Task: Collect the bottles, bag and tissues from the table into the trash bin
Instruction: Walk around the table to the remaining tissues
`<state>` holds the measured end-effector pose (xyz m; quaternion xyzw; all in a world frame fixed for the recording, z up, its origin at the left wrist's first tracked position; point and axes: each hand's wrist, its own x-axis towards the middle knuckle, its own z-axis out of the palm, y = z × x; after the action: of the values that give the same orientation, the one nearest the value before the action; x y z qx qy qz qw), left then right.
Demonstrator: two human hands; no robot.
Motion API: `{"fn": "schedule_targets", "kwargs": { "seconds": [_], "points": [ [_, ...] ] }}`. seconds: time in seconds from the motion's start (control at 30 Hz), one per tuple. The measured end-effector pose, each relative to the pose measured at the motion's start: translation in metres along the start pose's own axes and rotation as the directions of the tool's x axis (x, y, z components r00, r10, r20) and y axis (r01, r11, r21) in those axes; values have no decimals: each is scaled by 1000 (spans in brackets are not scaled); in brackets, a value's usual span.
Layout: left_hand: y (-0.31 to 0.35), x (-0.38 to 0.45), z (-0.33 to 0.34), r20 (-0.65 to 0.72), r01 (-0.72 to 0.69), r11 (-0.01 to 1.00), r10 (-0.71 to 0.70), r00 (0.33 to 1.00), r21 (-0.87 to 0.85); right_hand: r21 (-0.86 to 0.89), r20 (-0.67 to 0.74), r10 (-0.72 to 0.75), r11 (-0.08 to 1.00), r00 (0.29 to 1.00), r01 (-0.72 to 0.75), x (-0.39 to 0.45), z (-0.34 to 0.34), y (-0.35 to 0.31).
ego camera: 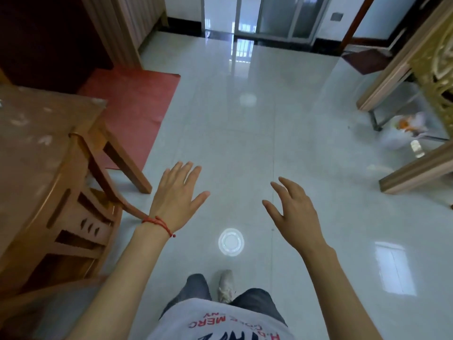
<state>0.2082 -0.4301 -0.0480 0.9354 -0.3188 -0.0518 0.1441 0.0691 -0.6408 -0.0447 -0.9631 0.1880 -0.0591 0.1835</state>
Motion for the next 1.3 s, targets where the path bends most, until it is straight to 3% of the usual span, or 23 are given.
{"fn": "schedule_targets", "kwargs": {
  "seconds": [0.3,0.9,1.3],
  "points": [
    [-43,133,-6,13,57,998,-57,998,23,-6,18,-60,998,998,60,163,14,2],
    [-174,421,-37,12,128,992,-128,992,-3,26,51,-152,988,987,151,498,54,-58],
    [-232,613,-43,-31,274,962,-273,961,7,15,105,-302,953,948,302,733,68,-56]
  ]
}}
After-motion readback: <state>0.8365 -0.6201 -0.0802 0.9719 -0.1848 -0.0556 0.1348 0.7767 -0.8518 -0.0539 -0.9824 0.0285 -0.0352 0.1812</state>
